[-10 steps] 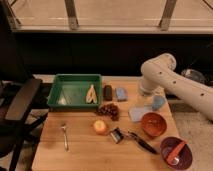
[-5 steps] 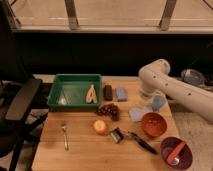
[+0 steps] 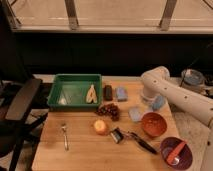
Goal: Place towel in plastic cup
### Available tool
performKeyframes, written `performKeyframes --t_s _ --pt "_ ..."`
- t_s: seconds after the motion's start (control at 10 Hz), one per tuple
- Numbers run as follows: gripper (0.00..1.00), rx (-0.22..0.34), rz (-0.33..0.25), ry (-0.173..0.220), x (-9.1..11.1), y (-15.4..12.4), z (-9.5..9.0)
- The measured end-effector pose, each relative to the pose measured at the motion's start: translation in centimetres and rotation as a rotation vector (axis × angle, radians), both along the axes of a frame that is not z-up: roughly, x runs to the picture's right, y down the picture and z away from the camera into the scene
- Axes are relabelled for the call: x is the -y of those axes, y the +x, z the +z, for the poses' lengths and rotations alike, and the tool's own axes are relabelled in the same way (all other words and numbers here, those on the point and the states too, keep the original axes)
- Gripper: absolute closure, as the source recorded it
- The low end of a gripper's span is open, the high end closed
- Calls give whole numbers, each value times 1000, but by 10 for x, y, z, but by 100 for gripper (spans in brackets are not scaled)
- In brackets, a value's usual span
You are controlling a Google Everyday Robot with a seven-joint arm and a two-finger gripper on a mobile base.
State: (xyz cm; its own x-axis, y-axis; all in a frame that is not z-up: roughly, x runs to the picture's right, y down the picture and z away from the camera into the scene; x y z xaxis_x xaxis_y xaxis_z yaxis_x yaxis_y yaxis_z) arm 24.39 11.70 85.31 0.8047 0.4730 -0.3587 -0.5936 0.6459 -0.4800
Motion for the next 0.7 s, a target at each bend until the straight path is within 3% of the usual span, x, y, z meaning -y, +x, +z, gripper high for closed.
performKeyframes --t_s 0.3,0.7 --pt "35 45 59 25 -20 -1 13" --pt "35 88 34 37 -39 -11 26"
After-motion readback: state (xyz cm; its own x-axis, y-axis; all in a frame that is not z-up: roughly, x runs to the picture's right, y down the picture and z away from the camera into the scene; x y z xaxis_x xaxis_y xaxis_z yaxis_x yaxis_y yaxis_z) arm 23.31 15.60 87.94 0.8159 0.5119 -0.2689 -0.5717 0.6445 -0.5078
